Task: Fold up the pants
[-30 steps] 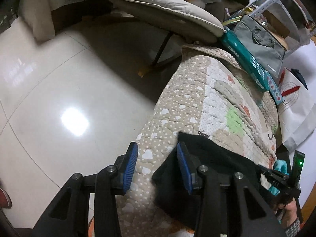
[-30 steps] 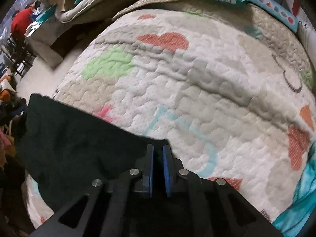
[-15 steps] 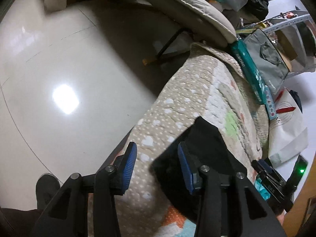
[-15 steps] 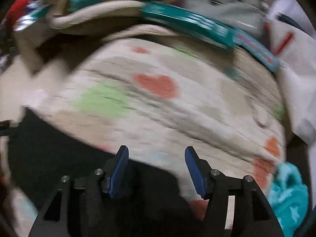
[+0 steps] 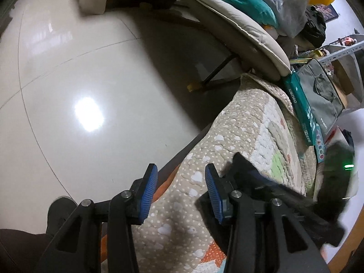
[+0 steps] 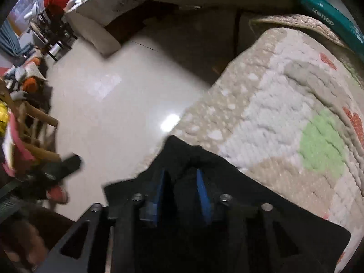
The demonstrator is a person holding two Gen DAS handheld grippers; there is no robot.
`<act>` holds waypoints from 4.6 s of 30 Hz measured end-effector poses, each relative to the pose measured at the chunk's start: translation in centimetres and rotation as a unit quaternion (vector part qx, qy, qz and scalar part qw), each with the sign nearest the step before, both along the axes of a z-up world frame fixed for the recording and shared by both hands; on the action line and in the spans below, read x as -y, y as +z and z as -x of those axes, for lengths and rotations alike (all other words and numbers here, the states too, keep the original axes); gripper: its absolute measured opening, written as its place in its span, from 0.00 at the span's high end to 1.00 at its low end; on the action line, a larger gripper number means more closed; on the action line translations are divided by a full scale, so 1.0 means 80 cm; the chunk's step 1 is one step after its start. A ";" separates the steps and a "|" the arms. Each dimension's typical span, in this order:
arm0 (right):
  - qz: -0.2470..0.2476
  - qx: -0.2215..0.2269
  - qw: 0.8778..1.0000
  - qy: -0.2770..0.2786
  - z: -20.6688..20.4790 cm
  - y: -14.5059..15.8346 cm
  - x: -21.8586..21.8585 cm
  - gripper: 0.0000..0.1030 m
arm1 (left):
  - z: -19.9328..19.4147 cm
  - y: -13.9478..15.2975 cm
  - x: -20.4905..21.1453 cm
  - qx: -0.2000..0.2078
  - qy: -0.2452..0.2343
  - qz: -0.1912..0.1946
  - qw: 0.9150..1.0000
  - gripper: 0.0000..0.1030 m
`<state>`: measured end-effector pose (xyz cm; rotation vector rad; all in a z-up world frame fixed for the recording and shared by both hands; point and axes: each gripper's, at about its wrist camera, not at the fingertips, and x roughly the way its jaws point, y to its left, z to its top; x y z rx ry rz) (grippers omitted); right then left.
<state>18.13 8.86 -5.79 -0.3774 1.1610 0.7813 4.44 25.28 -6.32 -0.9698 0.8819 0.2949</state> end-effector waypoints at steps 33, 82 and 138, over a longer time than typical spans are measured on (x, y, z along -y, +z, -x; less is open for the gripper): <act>0.061 0.078 0.991 0.085 0.007 0.008 -0.021 0.78 | -0.044 -0.024 0.095 0.020 -0.135 0.038 0.990 0.86; -0.158 0.029 0.970 -0.184 0.037 0.030 0.315 0.84 | -0.025 0.033 0.346 0.057 -0.313 -0.110 0.942 0.82; -0.087 0.045 0.943 -0.319 0.082 0.021 0.358 0.83 | -0.021 0.002 0.258 0.064 -0.300 -0.113 0.945 0.44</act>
